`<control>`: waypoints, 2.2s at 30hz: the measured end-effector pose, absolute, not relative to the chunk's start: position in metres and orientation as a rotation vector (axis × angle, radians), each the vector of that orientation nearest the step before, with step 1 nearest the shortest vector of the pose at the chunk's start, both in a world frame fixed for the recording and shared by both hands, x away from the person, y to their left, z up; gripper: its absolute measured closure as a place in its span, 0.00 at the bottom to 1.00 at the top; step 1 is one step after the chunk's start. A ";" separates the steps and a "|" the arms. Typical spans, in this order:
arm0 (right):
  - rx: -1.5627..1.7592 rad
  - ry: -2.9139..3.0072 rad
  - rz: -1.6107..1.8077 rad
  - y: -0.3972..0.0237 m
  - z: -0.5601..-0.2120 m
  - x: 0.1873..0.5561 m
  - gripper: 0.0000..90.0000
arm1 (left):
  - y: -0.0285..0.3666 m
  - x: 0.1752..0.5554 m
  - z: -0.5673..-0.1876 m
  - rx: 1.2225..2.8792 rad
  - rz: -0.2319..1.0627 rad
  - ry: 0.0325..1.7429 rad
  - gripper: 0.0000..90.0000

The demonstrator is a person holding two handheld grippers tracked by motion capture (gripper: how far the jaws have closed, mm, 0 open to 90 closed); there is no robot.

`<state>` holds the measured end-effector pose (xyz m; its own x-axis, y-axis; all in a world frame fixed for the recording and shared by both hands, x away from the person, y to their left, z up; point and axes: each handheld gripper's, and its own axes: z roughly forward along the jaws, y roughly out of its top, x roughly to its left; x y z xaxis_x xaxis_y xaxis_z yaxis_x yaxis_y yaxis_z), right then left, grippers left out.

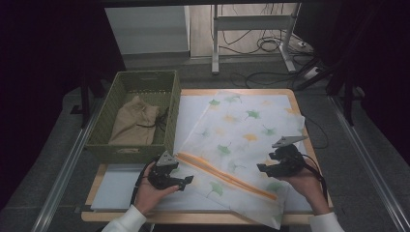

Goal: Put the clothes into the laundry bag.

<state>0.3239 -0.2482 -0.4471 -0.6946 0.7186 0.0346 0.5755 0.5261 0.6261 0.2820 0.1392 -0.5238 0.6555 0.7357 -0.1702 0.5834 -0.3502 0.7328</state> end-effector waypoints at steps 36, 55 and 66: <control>0.889 2.783 0.760 -0.146 -0.464 0.357 0.38 | 0.140 0.279 -0.522 2.067 0.242 1.004 0.21; 0.873 2.832 0.607 -0.135 -0.483 0.358 0.39 | 0.138 0.279 -0.523 2.078 0.240 0.996 0.21; 0.859 2.856 0.544 -0.130 -0.493 0.360 0.39 | 0.137 0.279 -0.524 2.083 0.238 0.995 0.21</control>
